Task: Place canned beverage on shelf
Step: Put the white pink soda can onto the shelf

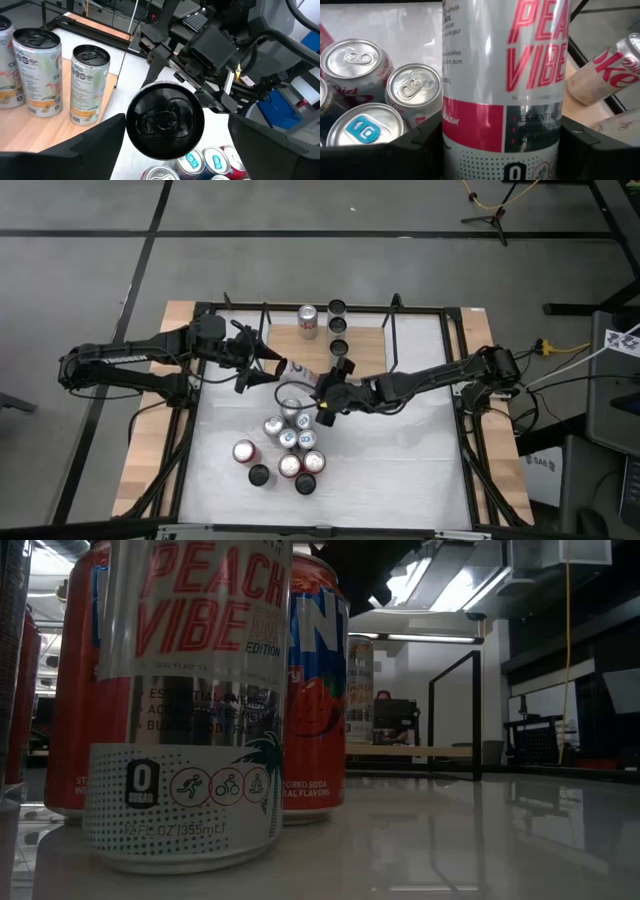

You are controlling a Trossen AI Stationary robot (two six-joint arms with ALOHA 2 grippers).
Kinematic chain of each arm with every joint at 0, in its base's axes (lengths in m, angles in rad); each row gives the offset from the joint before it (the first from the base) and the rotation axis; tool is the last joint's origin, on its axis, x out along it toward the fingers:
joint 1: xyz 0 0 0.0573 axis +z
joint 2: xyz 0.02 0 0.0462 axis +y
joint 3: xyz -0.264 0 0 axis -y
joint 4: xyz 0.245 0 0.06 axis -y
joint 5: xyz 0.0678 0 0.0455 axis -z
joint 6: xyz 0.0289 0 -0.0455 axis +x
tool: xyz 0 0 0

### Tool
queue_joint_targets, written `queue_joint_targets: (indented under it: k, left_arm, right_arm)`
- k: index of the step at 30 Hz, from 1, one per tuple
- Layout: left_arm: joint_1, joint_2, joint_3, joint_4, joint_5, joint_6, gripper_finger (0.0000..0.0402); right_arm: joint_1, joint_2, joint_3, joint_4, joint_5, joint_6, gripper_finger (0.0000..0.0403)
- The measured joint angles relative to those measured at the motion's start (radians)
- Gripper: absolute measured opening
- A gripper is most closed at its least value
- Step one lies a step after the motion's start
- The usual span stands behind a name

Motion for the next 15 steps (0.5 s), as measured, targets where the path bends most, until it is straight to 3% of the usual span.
queue_joint_targets:
  k: [15]
  left_arm:
    - [-0.001,0.000,0.000,0.000,-0.004,0.003,0.0348]
  right_arm:
    - [0.002,0.000,0.000,0.016,-0.018,0.012,0.0252]
